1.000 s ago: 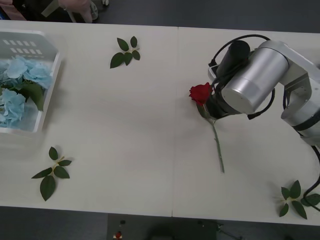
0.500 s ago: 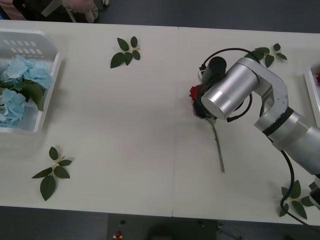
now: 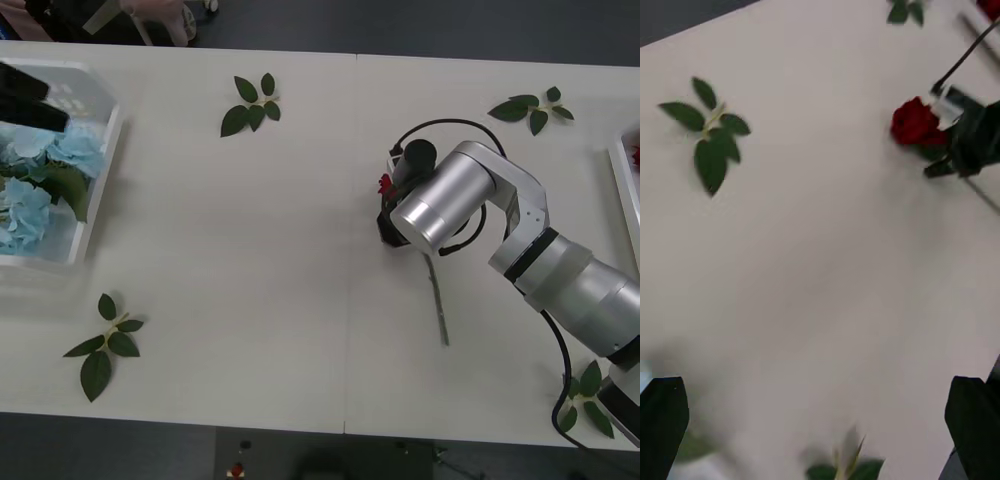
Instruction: Put the red flowers into the right box and the blue flowers into the left box
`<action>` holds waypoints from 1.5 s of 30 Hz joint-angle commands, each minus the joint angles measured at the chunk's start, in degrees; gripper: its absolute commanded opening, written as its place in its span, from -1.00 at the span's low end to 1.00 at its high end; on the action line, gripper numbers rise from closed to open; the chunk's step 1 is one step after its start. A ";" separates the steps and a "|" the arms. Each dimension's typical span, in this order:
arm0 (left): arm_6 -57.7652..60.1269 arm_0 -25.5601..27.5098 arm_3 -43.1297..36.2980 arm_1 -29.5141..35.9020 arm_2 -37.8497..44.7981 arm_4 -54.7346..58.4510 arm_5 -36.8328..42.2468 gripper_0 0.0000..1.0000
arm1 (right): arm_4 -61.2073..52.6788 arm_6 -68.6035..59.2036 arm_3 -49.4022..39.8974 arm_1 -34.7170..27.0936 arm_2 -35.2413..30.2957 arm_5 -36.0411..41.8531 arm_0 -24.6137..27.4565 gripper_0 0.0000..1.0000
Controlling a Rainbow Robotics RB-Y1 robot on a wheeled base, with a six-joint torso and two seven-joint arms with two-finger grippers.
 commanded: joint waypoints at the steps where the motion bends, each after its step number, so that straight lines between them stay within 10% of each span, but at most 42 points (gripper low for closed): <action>1: -6.10 8.23 -3.92 -8.63 1.50 2.84 -7.29 1.00 | 0.22 -2.16 1.38 0.82 0.18 -2.05 -0.86 0.53; 6: -10.23 20.44 -14.91 -17.33 10.73 -5.43 -18.90 1.00 | 0.66 -2.16 4.28 1.43 0.44 -4.68 -0.77 0.29; 14: 2.16 32.84 -38.90 -22.43 18.64 -26.78 -23.47 1.00 | 0.75 -2.33 6.57 1.87 0.71 -6.62 -0.77 -0.90; 28: 15.60 33.01 -56.40 -14.08 18.38 -30.74 -24.52 1.00 | -4.52 -1.81 4.37 -4.89 -6.94 -7.06 -1.91 -0.97; 36: 15.25 33.19 -56.40 -15.05 18.38 -30.91 -24.52 1.00 | -16.65 9.27 1.03 -22.82 -16.78 4.63 -6.22 -0.98; 45: 15.25 33.19 -56.40 -15.05 18.38 -30.91 -24.52 1.00 | -26.76 17.27 5.95 -42.77 -13.71 4.02 -7.01 -1.00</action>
